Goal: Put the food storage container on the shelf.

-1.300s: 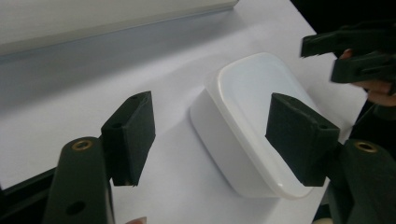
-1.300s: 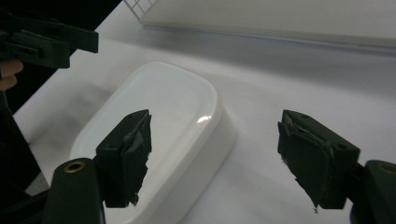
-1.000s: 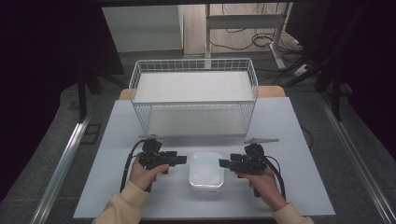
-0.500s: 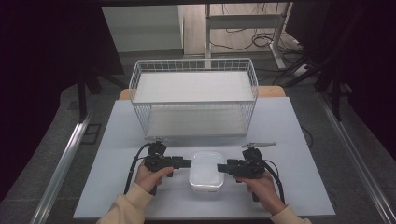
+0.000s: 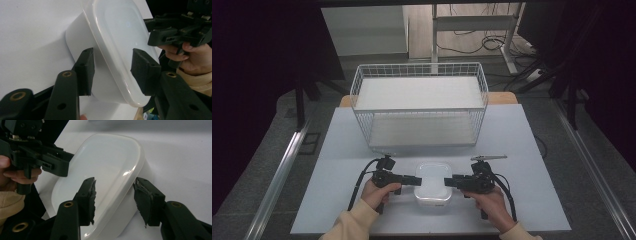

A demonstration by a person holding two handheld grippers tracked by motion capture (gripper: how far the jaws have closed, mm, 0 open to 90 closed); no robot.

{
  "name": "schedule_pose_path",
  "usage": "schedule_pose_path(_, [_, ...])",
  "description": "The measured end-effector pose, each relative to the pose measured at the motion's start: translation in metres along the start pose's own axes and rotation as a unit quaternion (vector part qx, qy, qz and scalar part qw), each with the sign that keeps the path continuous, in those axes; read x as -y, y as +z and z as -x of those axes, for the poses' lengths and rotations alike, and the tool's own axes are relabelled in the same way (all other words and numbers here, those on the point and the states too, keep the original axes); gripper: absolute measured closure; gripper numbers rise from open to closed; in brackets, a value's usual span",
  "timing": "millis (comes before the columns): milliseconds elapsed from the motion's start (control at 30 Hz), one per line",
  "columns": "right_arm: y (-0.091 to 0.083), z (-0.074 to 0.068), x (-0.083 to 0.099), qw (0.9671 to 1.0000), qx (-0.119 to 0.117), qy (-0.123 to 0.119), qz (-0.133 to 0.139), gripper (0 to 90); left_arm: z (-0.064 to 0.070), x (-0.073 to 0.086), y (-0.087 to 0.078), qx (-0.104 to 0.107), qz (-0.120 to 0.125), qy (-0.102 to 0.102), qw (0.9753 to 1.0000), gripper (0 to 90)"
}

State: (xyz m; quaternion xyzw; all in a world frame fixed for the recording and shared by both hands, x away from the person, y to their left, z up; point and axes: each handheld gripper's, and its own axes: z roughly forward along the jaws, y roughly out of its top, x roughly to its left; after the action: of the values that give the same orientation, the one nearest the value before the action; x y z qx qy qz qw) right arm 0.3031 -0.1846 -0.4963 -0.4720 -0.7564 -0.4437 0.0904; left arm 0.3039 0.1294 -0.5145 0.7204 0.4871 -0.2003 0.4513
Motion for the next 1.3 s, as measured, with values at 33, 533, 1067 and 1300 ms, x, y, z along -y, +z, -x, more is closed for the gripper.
schedule_pose_path(33, [-0.001, 0.001, 0.000, 1.0000, -0.001, 0.006, 0.001, 54.8, 0.000, 0.000, 0.000, 0.000, 0.000, 0.000, 1.0000, 53.5])
schedule_pose_path(533, [-0.010, 0.004, 0.004, 0.9975, -0.035, 0.055, 0.028, 70.2, -0.001, 0.007, -0.014, 0.031, 0.034, -0.013, 0.9989, 71.8])
schedule_pose_path(1067, [-0.023, -0.001, 0.004, 0.9965, -0.047, 0.044, 0.054, 79.9, 0.015, 0.008, -0.024, 0.010, 0.054, 0.036, 0.9978, 80.2])
schedule_pose_path(1300, [-0.025, -0.005, 0.002, 0.9968, -0.048, 0.028, 0.057, 79.9, 0.021, 0.007, -0.028, 0.005, 0.062, 0.052, 0.9967, 80.3])
